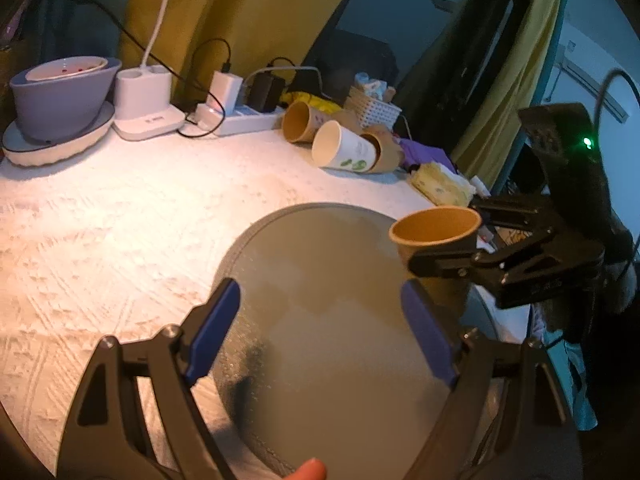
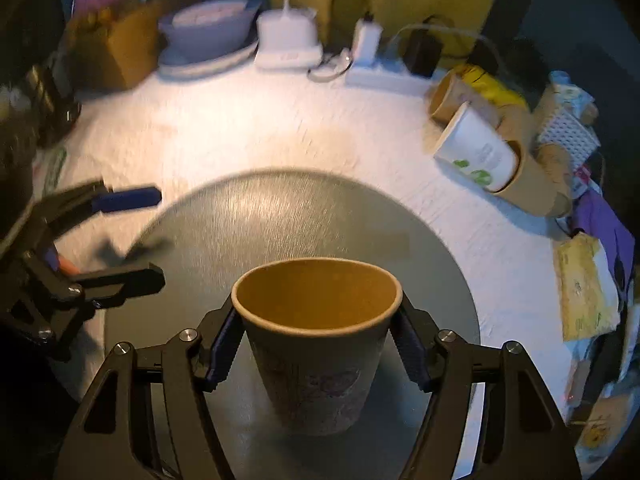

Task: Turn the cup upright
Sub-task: 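Rotate the held cup with the right gripper until its rim faces up, then lower the cup onto the gray tray and open the right gripper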

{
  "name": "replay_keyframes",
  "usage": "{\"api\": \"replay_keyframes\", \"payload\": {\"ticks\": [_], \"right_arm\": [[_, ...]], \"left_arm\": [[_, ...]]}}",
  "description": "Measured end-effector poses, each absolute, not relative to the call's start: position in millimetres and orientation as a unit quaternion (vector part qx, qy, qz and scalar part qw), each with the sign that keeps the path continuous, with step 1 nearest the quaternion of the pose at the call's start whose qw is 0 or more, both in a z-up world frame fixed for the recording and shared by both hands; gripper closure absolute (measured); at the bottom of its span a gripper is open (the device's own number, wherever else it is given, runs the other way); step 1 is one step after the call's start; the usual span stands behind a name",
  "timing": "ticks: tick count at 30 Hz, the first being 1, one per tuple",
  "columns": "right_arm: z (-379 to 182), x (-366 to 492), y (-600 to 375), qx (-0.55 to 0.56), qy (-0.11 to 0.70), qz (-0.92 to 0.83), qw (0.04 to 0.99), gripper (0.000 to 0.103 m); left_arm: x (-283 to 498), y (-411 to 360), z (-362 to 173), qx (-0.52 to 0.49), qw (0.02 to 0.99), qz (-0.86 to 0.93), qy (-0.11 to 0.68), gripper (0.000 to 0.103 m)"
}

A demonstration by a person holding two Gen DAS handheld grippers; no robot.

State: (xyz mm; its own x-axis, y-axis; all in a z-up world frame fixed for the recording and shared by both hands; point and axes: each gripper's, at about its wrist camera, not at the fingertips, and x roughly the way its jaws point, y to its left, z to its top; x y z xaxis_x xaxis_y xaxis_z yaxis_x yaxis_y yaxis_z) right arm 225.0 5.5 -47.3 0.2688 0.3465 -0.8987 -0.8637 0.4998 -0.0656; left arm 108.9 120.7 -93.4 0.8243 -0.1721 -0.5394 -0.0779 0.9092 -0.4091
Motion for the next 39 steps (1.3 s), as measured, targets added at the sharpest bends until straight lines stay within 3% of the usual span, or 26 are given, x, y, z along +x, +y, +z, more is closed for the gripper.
{"api": "replay_keyframes", "payload": {"ticks": [10, 39], "right_arm": [[-38.5, 219.7, -27.8, -0.185, 0.395, 0.412, 0.8, 0.032], [-50.7, 200.5, -79.8, -0.144, 0.375, 0.377, 0.834, 0.032]], "left_arm": [[109.9, 118.7, -91.9, -0.207, 0.935, -0.019, 0.289, 0.019], [105.9, 81.9, -77.6, -0.149, 0.947, -0.011, 0.285, 0.019]]}}
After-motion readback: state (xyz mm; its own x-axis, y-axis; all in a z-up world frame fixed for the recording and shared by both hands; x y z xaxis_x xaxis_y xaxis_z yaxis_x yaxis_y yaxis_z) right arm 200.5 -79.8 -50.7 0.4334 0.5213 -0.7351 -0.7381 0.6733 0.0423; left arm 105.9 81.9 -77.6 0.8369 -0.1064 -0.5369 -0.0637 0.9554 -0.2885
